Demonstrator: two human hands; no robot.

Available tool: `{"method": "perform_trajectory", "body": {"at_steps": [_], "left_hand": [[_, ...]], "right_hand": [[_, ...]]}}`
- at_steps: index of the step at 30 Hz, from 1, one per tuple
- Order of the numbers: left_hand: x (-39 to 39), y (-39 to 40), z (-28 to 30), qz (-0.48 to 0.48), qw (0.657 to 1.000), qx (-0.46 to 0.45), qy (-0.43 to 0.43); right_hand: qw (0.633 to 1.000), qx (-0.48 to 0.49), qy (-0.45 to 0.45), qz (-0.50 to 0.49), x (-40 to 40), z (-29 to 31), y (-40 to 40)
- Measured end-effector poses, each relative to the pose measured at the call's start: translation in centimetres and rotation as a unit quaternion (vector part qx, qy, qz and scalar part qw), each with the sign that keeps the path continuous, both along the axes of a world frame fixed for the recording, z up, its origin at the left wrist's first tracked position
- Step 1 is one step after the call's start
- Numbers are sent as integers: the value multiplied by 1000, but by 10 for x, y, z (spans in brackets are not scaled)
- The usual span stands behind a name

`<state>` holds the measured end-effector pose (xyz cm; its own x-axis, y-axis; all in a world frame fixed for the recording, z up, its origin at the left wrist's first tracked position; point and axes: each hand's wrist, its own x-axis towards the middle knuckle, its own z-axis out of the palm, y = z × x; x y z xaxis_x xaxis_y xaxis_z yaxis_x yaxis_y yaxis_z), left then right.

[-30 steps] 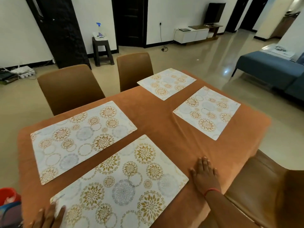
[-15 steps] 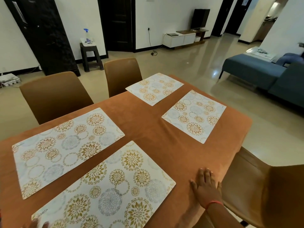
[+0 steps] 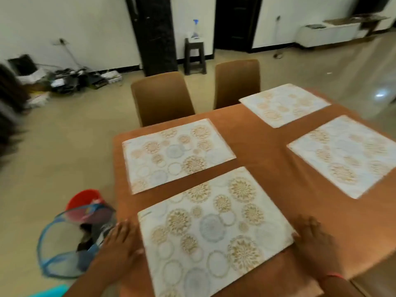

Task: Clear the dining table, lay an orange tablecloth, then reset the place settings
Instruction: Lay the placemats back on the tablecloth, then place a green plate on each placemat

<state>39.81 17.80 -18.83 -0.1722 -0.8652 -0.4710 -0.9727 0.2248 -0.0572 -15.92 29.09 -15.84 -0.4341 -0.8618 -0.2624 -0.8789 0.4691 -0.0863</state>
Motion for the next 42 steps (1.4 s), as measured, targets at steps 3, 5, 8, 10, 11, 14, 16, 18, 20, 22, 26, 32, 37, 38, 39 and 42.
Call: {"method": "perform_trajectory", "body": {"at_steps": [3, 5, 8, 10, 11, 14, 16, 18, 20, 22, 26, 32, 37, 38, 39, 42], "left_hand": [[5, 10, 28, 19, 1000, -13, 6], [14, 20, 39, 25, 999, -3, 21], [54, 46, 38, 48, 998, -1, 36], [95, 75, 33, 78, 997, -3, 27], [115, 87, 29, 95, 995, -7, 28], [178, 133, 22, 143, 989, -23, 24], [217, 166, 20, 176, 983, -31, 35], [248, 199, 18, 210, 976, -39, 41], [295, 248, 15, 255, 965, -37, 42], [314, 282, 9, 270, 962, -26, 35], [390, 371, -2, 353, 935, -25, 27], [449, 465, -20, 492, 868, -3, 70], [458, 492, -27, 562, 817, -28, 126], [458, 494, -27, 551, 825, -47, 118], [456, 496, -28, 539, 834, -60, 106], [449, 496, -31, 549, 825, -52, 123]], "right_hand": [[998, -21, 15, 66, 13, 13, -18], [990, 3, 40, 134, 44, 15, -28], [978, 3, 29, 208, 101, 13, -33], [968, -16, 24, 248, 139, 9, -36], [966, -12, 27, 258, 156, 12, -37], [958, -34, 19, 285, 214, 17, -41], [949, -46, 13, 311, 258, 23, -45], [939, -72, 4, 336, 308, 29, -50], [927, -75, -6, 368, 382, 26, -39], [917, -57, -26, 394, 430, 31, -33], [849, -70, -48, 521, 563, 11, 18], [860, 73, -206, 460, 716, -36, 133], [858, 96, -183, 470, 755, -62, 194], [854, 102, -183, 476, 761, -64, 202], [849, 117, -187, 480, 766, -66, 211], [838, 178, -181, 483, 779, -74, 230]]}}
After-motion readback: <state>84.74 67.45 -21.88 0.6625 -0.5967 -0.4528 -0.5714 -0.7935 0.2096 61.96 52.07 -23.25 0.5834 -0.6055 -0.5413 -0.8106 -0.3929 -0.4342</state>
